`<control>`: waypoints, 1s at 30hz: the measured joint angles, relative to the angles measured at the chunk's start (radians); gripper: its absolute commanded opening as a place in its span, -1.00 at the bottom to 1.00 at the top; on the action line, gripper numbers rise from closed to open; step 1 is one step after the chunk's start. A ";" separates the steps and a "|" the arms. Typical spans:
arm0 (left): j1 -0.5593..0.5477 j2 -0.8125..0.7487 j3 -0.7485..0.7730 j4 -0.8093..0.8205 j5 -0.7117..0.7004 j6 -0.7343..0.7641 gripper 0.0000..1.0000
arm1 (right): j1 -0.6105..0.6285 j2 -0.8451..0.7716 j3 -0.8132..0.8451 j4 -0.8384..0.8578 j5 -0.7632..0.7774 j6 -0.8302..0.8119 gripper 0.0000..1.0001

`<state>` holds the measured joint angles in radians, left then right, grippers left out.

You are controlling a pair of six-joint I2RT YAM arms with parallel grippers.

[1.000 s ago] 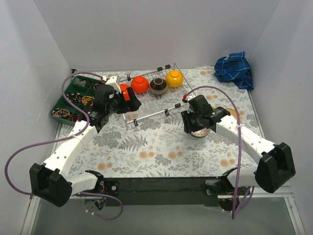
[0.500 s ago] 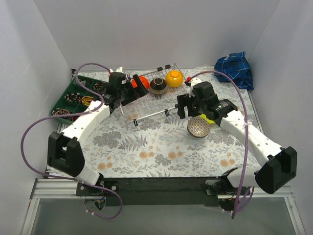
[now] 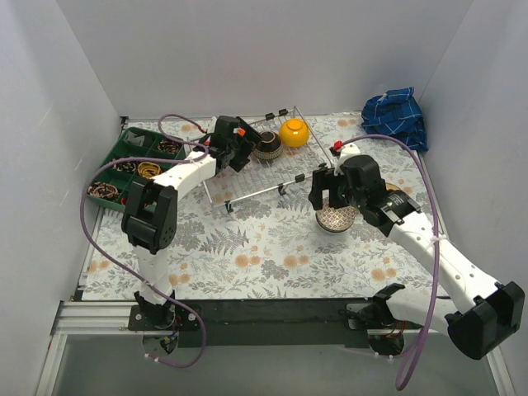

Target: Unload the bowls from the dish rack

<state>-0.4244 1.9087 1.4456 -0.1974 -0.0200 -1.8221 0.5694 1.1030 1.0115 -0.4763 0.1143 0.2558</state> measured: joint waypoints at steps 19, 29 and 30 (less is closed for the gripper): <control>-0.021 0.260 0.210 0.018 -0.137 -0.096 0.96 | -0.035 -0.111 -0.099 0.004 0.010 -0.016 0.91; -0.031 0.285 0.226 0.035 -0.145 -0.083 0.96 | -0.048 -0.111 -0.118 0.006 0.002 -0.035 0.90; -0.031 0.287 0.226 0.040 -0.145 -0.085 0.95 | -0.049 -0.111 -0.121 0.005 0.001 -0.037 0.89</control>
<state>-0.4557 2.1956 1.6714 -0.1577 -0.1654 -1.9076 0.5201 0.9924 0.8906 -0.4709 0.1150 0.2188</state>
